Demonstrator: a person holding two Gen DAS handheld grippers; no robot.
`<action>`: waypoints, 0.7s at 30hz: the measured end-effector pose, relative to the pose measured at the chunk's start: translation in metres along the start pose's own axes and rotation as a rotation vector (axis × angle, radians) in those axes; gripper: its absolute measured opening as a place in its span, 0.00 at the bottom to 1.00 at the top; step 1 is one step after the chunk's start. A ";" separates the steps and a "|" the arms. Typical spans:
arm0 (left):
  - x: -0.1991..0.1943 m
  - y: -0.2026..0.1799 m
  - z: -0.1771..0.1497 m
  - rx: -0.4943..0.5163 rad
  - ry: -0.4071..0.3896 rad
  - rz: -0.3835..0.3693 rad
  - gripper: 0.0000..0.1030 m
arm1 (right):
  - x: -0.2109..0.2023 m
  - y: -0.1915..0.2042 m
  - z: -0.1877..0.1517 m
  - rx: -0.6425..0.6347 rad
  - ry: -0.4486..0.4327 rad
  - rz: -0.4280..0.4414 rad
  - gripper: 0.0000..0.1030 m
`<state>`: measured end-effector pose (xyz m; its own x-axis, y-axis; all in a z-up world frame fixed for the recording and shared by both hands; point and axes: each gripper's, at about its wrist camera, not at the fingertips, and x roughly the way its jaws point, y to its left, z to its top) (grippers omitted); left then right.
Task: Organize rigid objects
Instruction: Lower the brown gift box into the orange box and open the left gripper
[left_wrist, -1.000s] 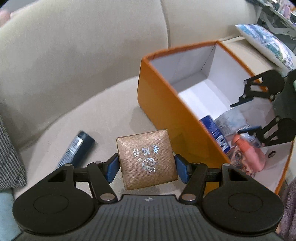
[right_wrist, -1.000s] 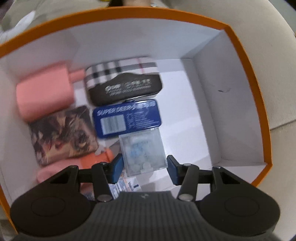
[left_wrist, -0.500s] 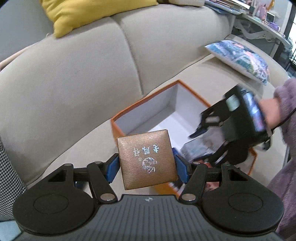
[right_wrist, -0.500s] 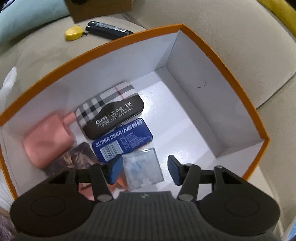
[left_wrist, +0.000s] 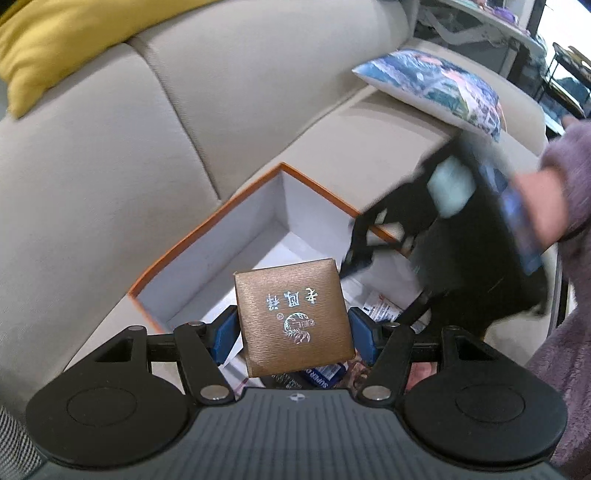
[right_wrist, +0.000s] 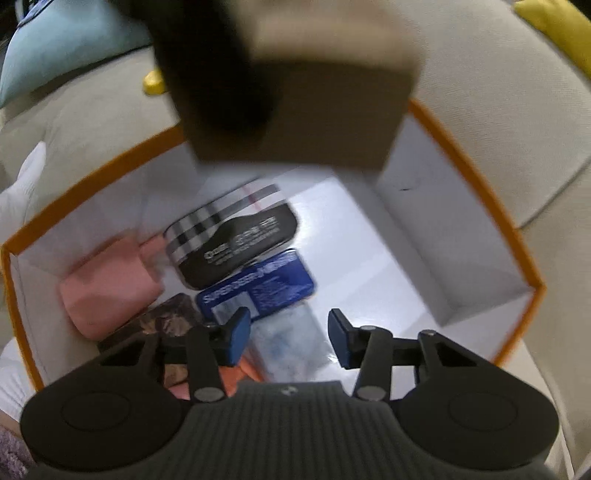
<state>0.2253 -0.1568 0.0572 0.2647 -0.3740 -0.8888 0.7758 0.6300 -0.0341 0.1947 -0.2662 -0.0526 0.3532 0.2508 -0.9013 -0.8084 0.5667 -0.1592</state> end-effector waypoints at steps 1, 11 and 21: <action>0.004 -0.002 0.002 0.009 0.002 -0.006 0.70 | -0.010 -0.005 -0.001 0.020 -0.014 -0.018 0.46; 0.048 -0.025 0.027 0.195 0.022 -0.058 0.70 | -0.090 -0.054 -0.018 0.248 -0.113 -0.312 0.45; 0.107 -0.028 0.038 0.133 0.039 -0.067 0.70 | -0.073 -0.075 -0.022 0.399 -0.093 -0.405 0.43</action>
<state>0.2535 -0.2402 -0.0192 0.1892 -0.3841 -0.9037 0.8606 0.5081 -0.0358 0.2193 -0.3442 0.0165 0.6523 0.0101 -0.7579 -0.3659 0.8799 -0.3032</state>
